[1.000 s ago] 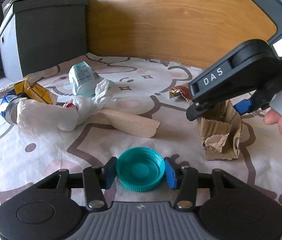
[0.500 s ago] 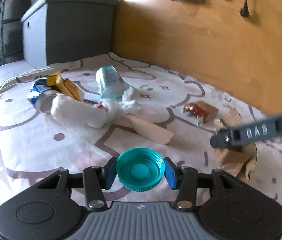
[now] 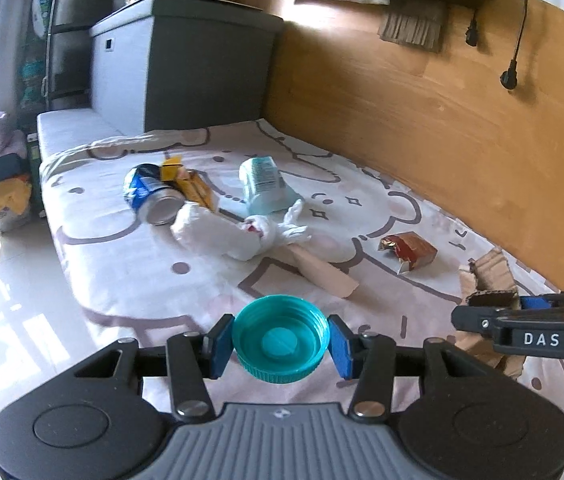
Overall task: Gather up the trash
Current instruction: 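Lift the teal cap and cardboard scrap and carry them toward the wastebasket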
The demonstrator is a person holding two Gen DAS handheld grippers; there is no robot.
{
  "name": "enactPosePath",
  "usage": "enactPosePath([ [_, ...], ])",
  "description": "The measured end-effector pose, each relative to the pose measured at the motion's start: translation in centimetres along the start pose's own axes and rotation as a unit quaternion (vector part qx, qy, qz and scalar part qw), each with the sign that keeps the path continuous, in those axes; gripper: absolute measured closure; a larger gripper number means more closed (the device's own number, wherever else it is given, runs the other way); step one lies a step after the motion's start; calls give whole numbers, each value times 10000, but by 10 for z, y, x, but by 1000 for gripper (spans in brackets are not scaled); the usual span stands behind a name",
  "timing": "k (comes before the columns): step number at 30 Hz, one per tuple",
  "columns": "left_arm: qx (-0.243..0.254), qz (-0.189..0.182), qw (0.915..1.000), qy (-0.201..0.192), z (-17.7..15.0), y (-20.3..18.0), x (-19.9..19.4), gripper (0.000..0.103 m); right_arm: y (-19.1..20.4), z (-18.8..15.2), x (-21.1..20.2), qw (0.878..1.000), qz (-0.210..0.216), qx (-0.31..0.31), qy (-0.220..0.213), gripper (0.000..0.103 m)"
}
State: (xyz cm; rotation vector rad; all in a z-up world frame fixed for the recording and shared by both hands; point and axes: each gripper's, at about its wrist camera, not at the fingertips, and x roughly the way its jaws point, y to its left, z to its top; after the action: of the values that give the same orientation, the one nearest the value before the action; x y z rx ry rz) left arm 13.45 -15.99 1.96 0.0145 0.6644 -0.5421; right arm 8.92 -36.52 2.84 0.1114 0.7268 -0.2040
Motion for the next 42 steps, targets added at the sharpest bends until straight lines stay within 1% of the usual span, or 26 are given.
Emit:
enactPosePath([
  [5, -82, 152, 9999, 10, -4, 10, -23, 53, 11, -2, -20, 9994, 263, -46, -228, 42],
  [15, -245, 500, 9984, -98, -10, 36, -64, 53, 46, 0, -39, 9980, 438, -291, -353, 42],
  [22, -360, 779, 9961, -214, -16, 63, -92, 53, 81, -2, -38, 9962, 657, -468, -323, 42],
  [30, -666, 1108, 9912, -272, -26, 105, -117, 53, 130, -3, -32, 9923, 951, -753, -266, 42],
  [36, -880, 1251, 9879, -259, -37, 135, -129, 53, 167, -3, -25, 9882, 1175, -959, -210, 42],
  [42, -1036, 1379, 9849, -161, -48, 162, -132, 53, 210, -6, -13, 9825, 1441, -1174, -94, 42],
])
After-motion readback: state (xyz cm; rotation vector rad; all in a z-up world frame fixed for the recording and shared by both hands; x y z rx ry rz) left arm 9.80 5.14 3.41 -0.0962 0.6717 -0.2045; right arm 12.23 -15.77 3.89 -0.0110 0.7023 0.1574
